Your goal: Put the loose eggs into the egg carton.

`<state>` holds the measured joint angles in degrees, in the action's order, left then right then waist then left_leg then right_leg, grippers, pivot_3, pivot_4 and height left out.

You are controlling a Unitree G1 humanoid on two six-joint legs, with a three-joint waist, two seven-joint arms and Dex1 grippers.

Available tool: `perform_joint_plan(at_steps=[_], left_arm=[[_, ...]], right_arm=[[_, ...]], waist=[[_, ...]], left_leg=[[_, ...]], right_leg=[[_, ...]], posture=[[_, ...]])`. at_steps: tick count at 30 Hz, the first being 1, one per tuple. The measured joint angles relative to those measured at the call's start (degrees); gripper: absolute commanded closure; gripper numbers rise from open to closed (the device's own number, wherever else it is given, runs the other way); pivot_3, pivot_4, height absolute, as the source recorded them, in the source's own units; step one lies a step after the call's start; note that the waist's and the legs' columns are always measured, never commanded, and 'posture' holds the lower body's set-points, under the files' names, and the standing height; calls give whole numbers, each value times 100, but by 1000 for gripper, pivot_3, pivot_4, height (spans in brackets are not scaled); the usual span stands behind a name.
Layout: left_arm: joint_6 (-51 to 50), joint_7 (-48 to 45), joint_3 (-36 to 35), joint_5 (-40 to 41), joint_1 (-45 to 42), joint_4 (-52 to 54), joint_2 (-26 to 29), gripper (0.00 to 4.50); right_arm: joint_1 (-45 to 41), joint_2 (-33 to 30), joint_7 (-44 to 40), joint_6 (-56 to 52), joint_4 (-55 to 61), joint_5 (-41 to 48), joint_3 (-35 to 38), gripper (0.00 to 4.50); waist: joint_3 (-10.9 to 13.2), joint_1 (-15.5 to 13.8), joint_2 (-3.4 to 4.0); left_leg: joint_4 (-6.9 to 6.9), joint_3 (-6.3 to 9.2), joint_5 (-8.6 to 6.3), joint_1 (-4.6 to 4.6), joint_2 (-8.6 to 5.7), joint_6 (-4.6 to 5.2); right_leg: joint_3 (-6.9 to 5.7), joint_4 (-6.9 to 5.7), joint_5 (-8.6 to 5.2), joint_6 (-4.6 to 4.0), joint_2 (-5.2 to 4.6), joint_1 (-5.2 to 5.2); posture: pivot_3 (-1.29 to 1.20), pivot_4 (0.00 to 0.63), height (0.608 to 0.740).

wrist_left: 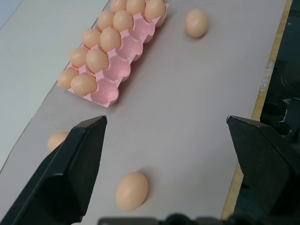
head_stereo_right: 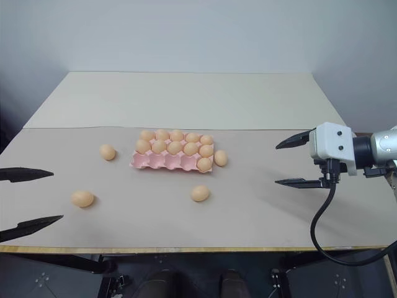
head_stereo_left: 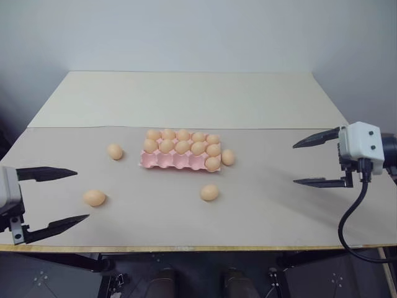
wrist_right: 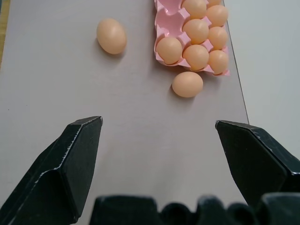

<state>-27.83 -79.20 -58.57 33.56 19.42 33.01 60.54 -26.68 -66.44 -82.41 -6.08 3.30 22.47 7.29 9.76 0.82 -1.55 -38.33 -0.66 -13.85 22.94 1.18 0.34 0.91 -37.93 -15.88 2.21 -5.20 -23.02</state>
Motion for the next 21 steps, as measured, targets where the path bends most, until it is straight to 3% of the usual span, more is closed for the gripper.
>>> perform_joint_plan(at_steps=[17, 21], left_arm=[[-93, 259, 140, 24, -191, 4, 9, 81], [-76, 270, 354, 47, -309, 0, 11, 81]], right_arm=[[26, 12, 134, 48, -42, -74, 2, 0], [-372, 236, 378, 20, -155, -151, -80, 0]], waist=[[0, 0, 0], [0, 11, 0]], left_leg=[[0, 0, 0, -1, 0, 0], [0, -2, 0, -4, -1, 0]], right_leg=[[1, -1, 0, 0, 0, 0], [3, -3, 0, 0, 2, 0]], posture=[[0, 150, 740], [0, 150, 740]])
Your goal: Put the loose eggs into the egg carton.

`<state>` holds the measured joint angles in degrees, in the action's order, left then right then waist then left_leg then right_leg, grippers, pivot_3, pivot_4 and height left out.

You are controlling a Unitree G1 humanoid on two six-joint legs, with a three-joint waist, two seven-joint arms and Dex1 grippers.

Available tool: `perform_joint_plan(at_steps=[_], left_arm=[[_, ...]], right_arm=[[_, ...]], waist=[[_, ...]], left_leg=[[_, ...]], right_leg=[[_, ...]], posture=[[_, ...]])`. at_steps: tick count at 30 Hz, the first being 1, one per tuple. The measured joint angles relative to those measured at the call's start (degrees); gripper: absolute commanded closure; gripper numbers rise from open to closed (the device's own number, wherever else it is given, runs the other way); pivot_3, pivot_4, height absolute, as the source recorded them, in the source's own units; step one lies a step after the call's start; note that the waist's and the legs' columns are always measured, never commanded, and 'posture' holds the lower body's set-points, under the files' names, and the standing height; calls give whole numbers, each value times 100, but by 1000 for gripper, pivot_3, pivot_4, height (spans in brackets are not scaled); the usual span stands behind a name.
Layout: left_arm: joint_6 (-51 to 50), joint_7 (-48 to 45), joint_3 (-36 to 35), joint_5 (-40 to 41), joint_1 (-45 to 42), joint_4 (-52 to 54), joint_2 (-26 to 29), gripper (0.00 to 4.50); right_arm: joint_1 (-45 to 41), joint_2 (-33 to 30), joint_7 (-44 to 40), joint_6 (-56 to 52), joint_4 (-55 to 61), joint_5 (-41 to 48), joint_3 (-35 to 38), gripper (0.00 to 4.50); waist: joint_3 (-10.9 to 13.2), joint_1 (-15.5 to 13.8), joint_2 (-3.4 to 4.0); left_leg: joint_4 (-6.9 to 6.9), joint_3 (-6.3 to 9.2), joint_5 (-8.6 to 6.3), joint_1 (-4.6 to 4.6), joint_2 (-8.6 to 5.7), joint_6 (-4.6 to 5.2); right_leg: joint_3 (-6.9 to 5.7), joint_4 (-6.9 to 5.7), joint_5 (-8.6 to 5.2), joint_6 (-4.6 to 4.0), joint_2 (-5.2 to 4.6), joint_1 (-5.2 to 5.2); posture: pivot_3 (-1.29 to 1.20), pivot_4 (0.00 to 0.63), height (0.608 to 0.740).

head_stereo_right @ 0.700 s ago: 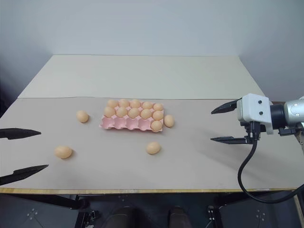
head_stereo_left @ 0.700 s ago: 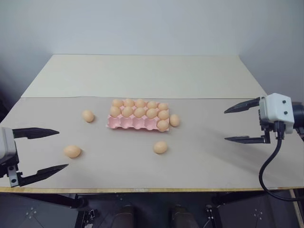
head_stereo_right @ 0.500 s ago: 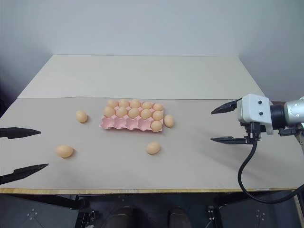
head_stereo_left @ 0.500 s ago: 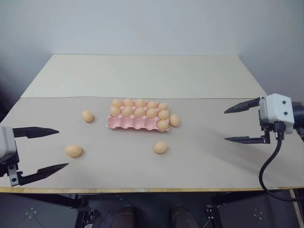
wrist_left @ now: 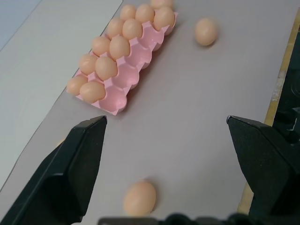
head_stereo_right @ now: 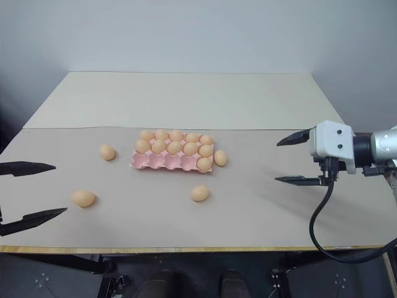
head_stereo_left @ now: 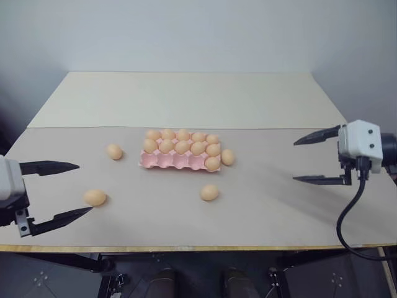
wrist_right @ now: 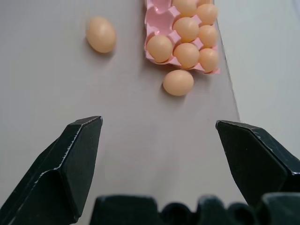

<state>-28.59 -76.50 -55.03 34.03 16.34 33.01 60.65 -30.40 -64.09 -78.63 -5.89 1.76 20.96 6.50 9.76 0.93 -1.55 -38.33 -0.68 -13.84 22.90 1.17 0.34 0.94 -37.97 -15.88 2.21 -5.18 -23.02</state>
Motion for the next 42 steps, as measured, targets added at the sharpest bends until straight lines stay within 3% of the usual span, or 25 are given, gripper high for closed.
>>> perform_joint_plan(at_steps=[13, 22, 42], left_arm=[[257, 4, 759, -56, -248, -221, 5, 81], [647, -7, 1161, -335, -444, -683, 45, 81], [880, -25, 1208, -485, -352, -736, 7, 81]], right_arm=[[-1170, 1641, 802, 438, -1490, -1319, -1318, 0], [-1549, 2333, 890, 1310, -3101, -2082, -1938, 0], [-3130, 3860, 1748, 2636, -6187, -3102, -2231, 0]], waist=[[0, -6, 0], [1, 15, 1], [2, 168, 4]], left_leg=[[1, -1, 0, 14, -10, 0], [1, -2, 0, 13, -10, 0], [10, 2, 1, 9, -6, -2]], right_leg=[[1, 2, 0, -1, -3, -11], [1, -1, 1, -1, -2, -12], [1, -6, 1, -2, 0, -15]], posture=[[0, 150, 740], [0, 150, 740], [0, 150, 740]])
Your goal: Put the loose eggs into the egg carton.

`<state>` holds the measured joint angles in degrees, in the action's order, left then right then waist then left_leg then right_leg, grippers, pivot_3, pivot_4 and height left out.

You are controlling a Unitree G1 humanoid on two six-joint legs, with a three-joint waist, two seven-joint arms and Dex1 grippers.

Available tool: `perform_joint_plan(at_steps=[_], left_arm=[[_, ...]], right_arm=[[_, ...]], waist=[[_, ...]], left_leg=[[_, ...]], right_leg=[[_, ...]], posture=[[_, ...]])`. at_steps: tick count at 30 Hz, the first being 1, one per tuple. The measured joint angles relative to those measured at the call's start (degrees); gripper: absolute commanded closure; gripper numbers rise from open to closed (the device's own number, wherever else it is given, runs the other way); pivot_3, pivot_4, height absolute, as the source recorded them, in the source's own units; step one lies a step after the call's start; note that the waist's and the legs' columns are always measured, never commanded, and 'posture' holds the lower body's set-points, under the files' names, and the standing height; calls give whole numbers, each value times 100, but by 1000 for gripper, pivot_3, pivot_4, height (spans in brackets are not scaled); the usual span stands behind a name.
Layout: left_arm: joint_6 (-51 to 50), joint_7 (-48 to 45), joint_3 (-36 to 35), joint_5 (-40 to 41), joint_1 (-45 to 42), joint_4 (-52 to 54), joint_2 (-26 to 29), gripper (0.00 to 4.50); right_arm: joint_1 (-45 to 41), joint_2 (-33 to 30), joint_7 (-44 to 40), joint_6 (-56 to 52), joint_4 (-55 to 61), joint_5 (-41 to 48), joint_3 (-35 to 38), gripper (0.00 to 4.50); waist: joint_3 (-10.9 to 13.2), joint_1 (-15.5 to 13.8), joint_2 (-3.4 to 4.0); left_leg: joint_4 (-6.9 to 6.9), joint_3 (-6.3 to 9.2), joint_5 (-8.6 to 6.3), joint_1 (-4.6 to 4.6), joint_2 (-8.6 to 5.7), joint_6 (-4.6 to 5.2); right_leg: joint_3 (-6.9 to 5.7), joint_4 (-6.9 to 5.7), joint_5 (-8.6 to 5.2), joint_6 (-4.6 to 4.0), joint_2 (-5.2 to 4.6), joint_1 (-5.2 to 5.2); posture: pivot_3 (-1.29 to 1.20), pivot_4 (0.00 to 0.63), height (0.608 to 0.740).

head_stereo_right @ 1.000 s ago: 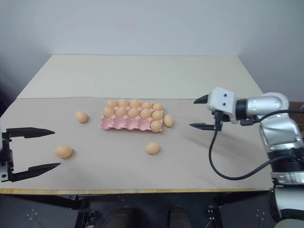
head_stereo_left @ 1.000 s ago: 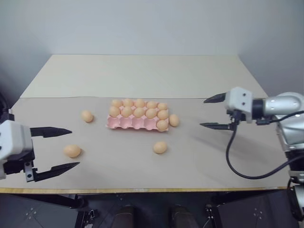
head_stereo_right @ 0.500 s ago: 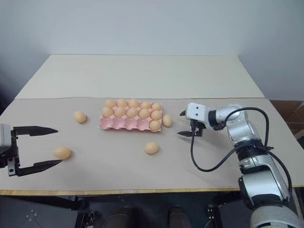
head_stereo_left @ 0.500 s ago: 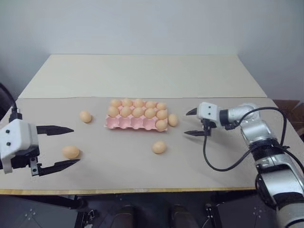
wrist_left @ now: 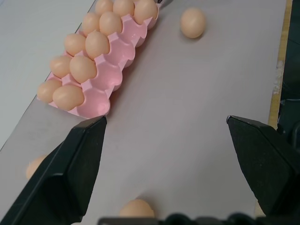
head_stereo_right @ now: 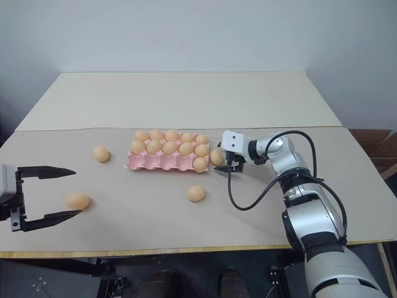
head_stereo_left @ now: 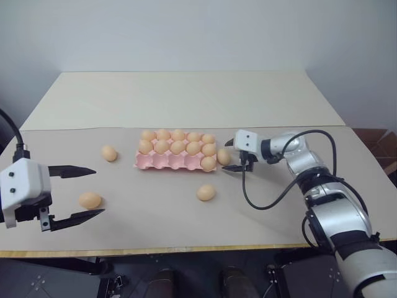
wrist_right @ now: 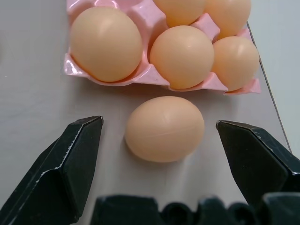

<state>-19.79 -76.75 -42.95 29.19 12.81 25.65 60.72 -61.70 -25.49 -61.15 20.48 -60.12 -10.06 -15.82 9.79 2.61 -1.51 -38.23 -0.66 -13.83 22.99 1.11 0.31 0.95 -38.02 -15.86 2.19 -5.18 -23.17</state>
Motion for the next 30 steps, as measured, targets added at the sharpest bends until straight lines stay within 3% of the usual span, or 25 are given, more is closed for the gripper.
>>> perform_joint_plan(at_steps=[4, 7, 11, 13, 23, 30], left_arm=[[4, 42, -2, -17, 115, 42, -51, 81], [4, 79, -7, -36, 175, 60, -74, 0], [4, 51, -84, -58, 283, 88, -77, 0], [12, 14, -103, -67, 286, 86, -75, 0], [80, -26, -96, -121, 259, 40, -60, 0], [96, -37, -39, -137, 171, -35, -23, 0]], right_arm=[[-126, 71, 249, 147, -342, -146, -19, 0], [-135, 112, 288, 202, -510, -220, -19, 524], [-139, 177, 292, 315, -585, -236, -18, 1845], [-144, 177, 292, 324, -603, -243, -18, 2100], [-133, -155, 392, 418, -511, -340, -18, 2202], [-80, -575, 13, 243, 659, -81, 164, 2202]], waist=[[0, -2, 1], [0, 3, 1], [1, 8, 1], [1, 10, 1], [1, -2, 2], [2, 46, 3]], left_leg=[[2, 1, 0, 1, -1, 0], [2, 1, 0, 0, -1, 0], [4, 1, 0, -1, 1, -1], [4, 1, 0, -1, 1, -1], [5, 2, 0, 0, 1, -1], [9, 0, 0, -4, 9, -1]], right_leg=[[-1, 2, 0, 0, -2, 0], [1, 1, 0, 0, -2, 0], [1, 0, 1, -1, 0, 0], [1, 0, 1, -1, -1, 0], [0, 3, 0, -1, -6, 1], [3, 1, 1, -1, 3, -1]], posture=[[0, 150, 740], [0, 150, 740], [0, 150, 740], [0, 150, 740], [0, 150, 740], [0, 150, 740]])
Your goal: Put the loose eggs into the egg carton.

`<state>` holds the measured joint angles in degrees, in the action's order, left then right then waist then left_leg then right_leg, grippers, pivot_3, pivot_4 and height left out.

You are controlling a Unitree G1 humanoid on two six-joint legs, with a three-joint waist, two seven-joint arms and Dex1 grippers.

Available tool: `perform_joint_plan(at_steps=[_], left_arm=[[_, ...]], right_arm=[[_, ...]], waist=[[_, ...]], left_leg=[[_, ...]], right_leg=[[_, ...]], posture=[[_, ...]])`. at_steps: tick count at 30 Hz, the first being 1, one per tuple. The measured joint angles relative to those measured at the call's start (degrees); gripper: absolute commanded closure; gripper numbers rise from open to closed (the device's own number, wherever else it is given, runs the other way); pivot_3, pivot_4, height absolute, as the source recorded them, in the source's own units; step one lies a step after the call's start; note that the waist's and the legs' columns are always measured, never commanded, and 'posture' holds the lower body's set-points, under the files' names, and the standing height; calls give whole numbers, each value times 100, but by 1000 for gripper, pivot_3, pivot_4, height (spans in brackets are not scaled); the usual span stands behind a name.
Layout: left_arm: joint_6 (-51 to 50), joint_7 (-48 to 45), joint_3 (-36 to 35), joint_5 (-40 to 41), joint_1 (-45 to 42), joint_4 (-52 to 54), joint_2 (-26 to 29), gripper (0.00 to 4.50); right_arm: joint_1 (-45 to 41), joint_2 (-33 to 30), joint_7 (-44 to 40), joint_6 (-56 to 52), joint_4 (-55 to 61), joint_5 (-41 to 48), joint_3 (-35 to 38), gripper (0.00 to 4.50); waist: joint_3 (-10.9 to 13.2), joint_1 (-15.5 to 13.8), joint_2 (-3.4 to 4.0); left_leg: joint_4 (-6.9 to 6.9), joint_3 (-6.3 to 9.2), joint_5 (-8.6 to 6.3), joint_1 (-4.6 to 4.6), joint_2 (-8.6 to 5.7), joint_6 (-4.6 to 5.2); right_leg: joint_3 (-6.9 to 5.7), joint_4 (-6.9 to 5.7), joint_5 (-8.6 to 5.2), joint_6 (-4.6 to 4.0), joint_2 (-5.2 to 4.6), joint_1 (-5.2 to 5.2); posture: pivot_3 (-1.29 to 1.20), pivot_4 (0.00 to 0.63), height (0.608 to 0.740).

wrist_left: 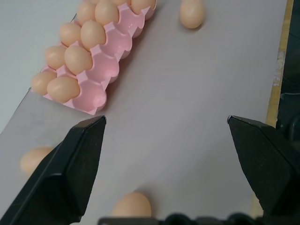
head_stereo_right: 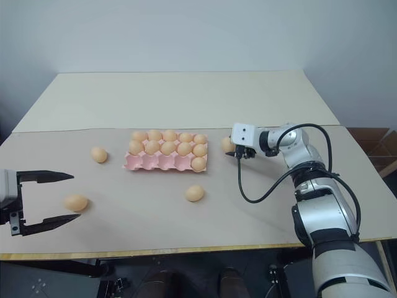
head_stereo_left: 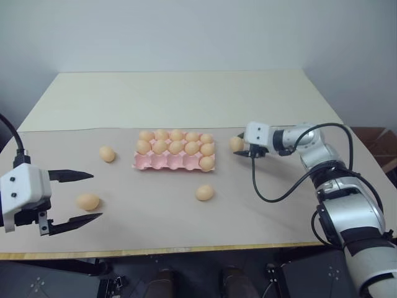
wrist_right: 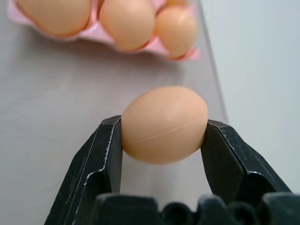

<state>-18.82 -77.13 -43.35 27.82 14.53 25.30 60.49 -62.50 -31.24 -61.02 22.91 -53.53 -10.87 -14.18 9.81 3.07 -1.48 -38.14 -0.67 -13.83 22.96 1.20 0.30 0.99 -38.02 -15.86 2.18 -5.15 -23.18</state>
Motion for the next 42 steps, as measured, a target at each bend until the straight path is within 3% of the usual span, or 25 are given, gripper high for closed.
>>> perform_joint_plan(at_steps=[4, 9, 19, 26, 35, 42], left_arm=[[0, -60, 12, -36, 16, -61, 63, 0], [6, -112, 28, -107, 103, -136, 87, 0], [-14, -90, 40, -109, 105, -92, 87, 0], [-48, -33, 39, -110, 151, 14, 87, 0], [-47, 6, 62, -109, 121, 15, 87, 0], [-35, -2, 185, -107, 7, -20, 105, 0]], right_arm=[[140, 151, -360, -530, 1344, 449, 124, 2202], [459, 662, -208, -1096, 2315, 538, 71, 2202], [687, 1347, 657, -984, 2355, 12, -516, 2202], [688, 1340, 870, -689, 2145, -146, -571, 27], [878, 1038, 723, -404, 2293, -106, -566, 27], [1110, 679, 434, -898, 3296, 277, -423, 27]], waist=[[0, 33, 0], [0, 5, 0], [0, -51, 0], [0, -45, 0], [0, -47, 0], [0, -53, 0]], left_leg=[[3, 1, 0, 0, 11, 0], [4, 1, 0, 0, 8, 0], [4, 1, 1, 5, 2, -2], [4, 1, 2, 4, -1, -3], [4, 1, 2, 4, -2, -3], [4, 4, 2, 6, 0, -3]], right_leg=[[-1, -1, 0, 0, 3, -2], [-2, -1, 0, 0, -2, 0], [-4, 0, 0, 0, -5, -6], [-3, -1, 0, 0, -3, -7], [-4, 0, 0, 0, -4, -5], [-5, 1, 0, 0, -3, -5]], posture=[[0, 150, 740], [0, 150, 740], [0, 150, 740], [0, 150, 740], [0, 150, 740], [0, 150, 740]])
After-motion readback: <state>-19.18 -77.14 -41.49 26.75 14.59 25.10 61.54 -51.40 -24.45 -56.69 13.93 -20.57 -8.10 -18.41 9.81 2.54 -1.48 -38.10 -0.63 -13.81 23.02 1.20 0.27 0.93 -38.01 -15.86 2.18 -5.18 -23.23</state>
